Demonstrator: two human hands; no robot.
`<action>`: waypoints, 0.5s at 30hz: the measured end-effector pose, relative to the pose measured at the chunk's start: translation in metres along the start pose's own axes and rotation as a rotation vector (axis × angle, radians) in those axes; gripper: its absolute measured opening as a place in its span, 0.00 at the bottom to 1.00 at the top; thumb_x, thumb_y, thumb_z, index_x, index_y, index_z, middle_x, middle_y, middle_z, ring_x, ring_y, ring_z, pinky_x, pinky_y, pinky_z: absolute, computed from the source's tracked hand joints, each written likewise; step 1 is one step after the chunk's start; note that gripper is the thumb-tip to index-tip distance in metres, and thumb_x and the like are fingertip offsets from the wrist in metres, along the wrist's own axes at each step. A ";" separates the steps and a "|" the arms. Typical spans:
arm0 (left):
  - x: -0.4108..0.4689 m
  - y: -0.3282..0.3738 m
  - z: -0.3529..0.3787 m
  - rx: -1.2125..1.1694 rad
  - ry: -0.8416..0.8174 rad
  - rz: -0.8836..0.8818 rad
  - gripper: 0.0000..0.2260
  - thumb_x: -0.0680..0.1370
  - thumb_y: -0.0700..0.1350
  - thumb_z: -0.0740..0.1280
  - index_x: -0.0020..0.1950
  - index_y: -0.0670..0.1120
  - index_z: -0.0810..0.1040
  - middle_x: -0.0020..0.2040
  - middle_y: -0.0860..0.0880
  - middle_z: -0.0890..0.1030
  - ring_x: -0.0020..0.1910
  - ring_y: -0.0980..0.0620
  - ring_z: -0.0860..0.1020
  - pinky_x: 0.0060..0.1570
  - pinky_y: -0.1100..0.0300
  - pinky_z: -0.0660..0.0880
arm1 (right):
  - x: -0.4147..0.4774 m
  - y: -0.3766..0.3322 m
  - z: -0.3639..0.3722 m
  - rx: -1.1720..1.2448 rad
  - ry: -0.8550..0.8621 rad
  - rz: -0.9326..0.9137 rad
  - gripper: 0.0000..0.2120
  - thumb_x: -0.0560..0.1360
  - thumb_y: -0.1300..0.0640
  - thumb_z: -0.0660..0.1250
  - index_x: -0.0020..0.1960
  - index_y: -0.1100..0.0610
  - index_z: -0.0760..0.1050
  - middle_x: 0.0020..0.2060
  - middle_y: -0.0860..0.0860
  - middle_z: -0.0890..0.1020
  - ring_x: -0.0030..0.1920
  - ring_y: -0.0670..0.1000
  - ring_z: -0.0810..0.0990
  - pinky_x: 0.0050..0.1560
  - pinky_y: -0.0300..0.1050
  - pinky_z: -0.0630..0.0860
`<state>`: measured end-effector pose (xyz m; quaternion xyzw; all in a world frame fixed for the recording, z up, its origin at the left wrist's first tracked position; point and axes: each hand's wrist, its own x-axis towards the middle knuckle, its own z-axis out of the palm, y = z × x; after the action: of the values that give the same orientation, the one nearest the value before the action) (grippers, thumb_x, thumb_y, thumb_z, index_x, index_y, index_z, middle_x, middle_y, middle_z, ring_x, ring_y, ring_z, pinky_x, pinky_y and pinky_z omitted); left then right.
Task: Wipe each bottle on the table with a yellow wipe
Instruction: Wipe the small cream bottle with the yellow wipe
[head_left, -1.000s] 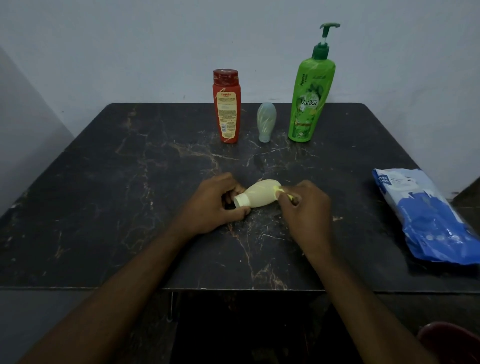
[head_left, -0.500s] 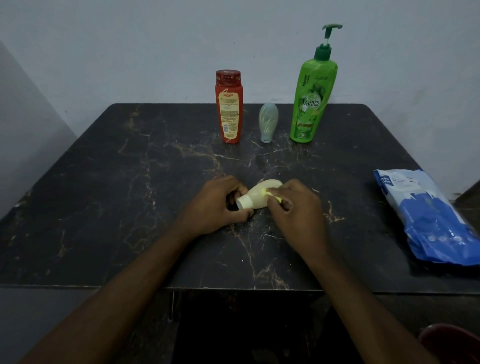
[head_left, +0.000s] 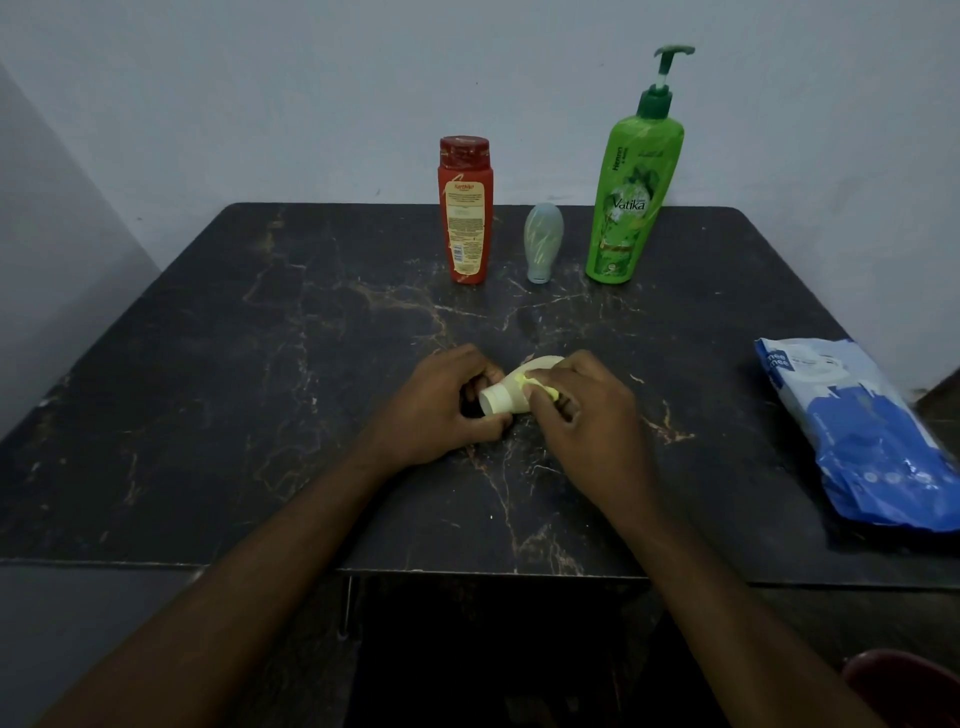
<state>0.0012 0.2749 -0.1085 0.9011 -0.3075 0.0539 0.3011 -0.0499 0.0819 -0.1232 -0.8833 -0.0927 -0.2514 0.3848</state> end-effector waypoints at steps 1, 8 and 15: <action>0.000 0.000 0.000 0.001 0.001 0.003 0.16 0.70 0.48 0.78 0.55 0.47 0.80 0.48 0.54 0.78 0.44 0.57 0.75 0.42 0.69 0.70 | -0.001 -0.002 0.000 0.005 -0.023 -0.038 0.08 0.77 0.60 0.70 0.55 0.57 0.83 0.46 0.47 0.76 0.43 0.43 0.75 0.44 0.28 0.71; 0.000 -0.001 -0.001 0.019 0.004 0.011 0.16 0.70 0.50 0.77 0.55 0.49 0.81 0.45 0.60 0.74 0.43 0.63 0.73 0.42 0.73 0.68 | -0.001 0.002 0.002 0.020 -0.026 -0.070 0.08 0.76 0.62 0.70 0.55 0.59 0.83 0.45 0.47 0.75 0.42 0.42 0.74 0.43 0.31 0.71; -0.001 -0.002 -0.001 0.002 0.011 0.031 0.14 0.71 0.49 0.78 0.53 0.48 0.81 0.45 0.58 0.75 0.42 0.61 0.74 0.40 0.72 0.68 | 0.000 0.009 -0.002 -0.010 0.027 0.027 0.08 0.75 0.59 0.71 0.53 0.56 0.85 0.44 0.47 0.78 0.40 0.43 0.77 0.42 0.35 0.74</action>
<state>0.0019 0.2775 -0.1090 0.8961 -0.3199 0.0639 0.3008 -0.0472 0.0740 -0.1282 -0.8830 -0.0741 -0.2585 0.3848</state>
